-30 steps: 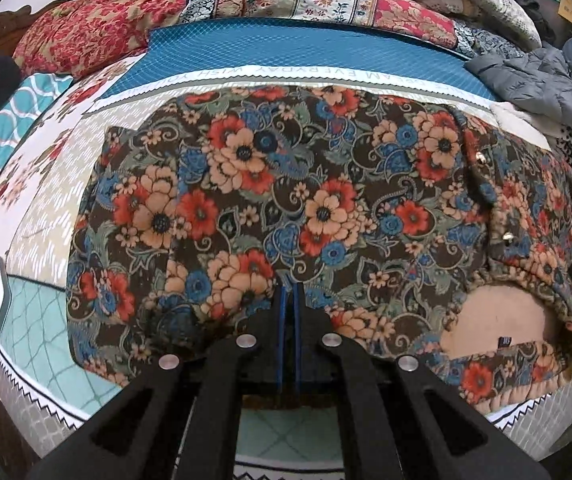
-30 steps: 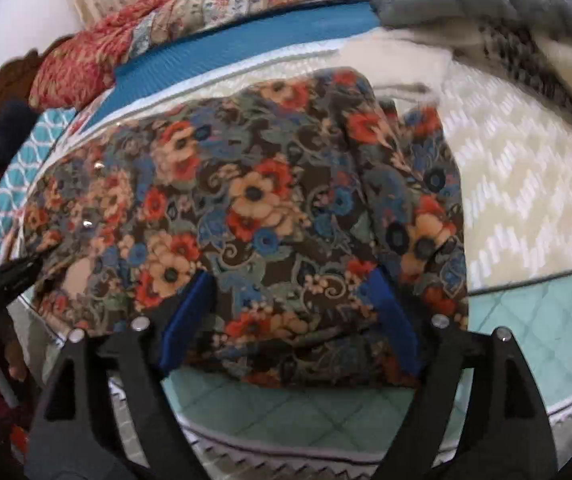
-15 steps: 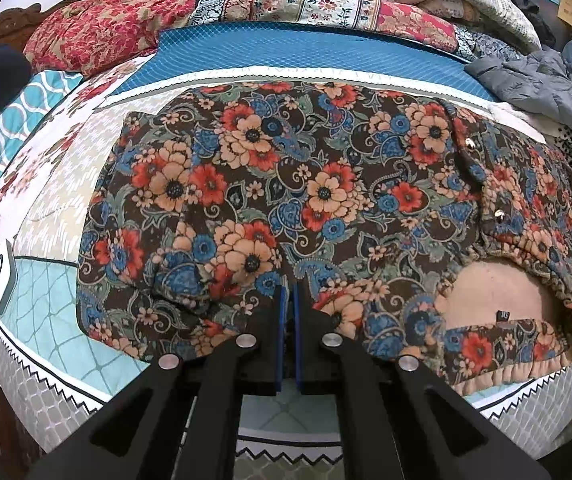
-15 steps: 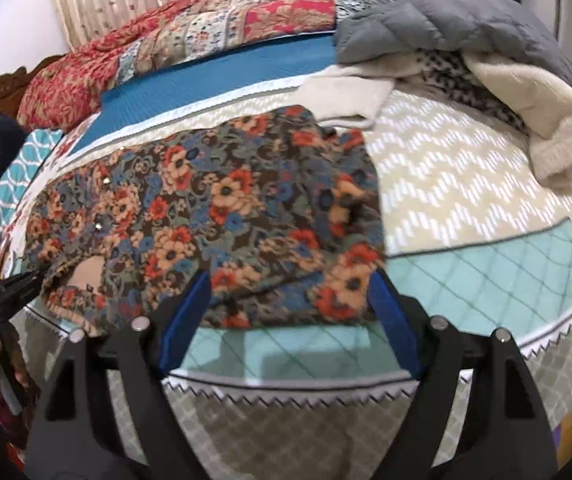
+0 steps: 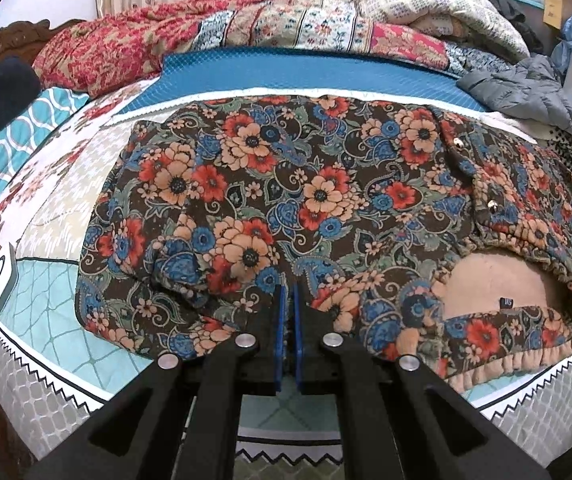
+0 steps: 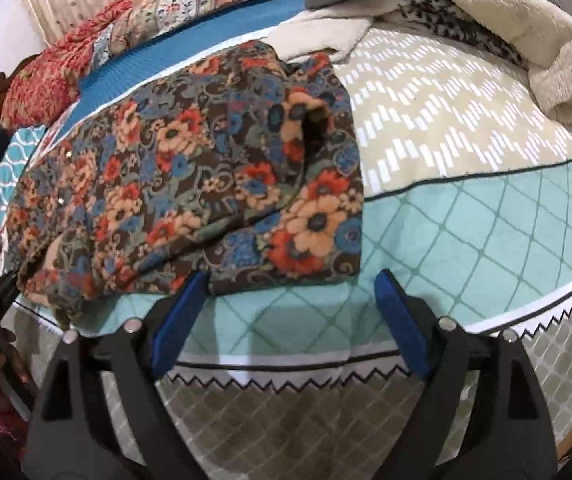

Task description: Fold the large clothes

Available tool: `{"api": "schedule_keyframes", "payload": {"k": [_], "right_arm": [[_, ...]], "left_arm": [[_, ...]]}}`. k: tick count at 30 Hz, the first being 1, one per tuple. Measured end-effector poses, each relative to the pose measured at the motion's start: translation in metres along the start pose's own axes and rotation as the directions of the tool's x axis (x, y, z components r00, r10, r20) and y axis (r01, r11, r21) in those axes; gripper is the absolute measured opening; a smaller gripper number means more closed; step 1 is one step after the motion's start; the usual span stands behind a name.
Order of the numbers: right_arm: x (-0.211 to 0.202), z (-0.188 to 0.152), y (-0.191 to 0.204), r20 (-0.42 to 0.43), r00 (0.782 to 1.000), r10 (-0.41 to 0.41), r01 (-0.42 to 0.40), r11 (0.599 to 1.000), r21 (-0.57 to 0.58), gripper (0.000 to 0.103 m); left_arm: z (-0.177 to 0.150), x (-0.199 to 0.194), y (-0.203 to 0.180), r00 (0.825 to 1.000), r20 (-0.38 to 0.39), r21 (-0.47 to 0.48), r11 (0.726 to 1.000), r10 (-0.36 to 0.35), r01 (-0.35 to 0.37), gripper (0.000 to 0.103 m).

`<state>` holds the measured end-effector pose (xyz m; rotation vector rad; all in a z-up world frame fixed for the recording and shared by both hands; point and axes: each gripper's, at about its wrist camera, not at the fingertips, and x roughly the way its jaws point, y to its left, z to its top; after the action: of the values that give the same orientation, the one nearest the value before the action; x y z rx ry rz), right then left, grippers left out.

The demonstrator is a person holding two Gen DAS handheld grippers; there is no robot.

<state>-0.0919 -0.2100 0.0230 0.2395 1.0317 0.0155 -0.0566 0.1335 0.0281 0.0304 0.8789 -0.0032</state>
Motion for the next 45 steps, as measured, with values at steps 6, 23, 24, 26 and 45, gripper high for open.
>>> {"api": "schedule_keyframes", "payload": {"k": [6, 23, 24, 26, 45], "right_arm": [[-0.025, 0.002, 0.007, 0.089, 0.996, -0.021, 0.018, 0.999, 0.03, 0.083], [0.007, -0.003, 0.057, 0.053, 0.997, 0.049, -0.042, 0.991, -0.128, 0.09], [0.007, -0.004, 0.06, 0.057, 0.998, 0.04, -0.031, 0.988, -0.15, 0.091], [0.007, -0.008, 0.067, 0.06, 0.998, 0.006, 0.005, 0.981, -0.194, 0.093], [0.012, -0.018, 0.078, 0.074, 0.996, -0.042, 0.061, 0.959, -0.275, 0.098]], "left_arm": [[-0.006, -0.005, 0.003, 0.999, 0.033, -0.022, 0.999, -0.025, 0.026, 0.043], [-0.022, -0.018, 0.036, 0.999, 0.011, -0.15, 0.988, -0.031, 0.032, 0.0], [-0.021, -0.012, 0.036, 0.999, -0.023, -0.149, 0.988, -0.036, 0.032, 0.0], [-0.024, -0.003, 0.034, 0.996, -0.078, -0.135, 0.991, -0.033, 0.023, 0.0], [-0.023, 0.005, 0.023, 0.992, -0.121, -0.088, 0.996, 0.023, -0.033, 0.0]]}}
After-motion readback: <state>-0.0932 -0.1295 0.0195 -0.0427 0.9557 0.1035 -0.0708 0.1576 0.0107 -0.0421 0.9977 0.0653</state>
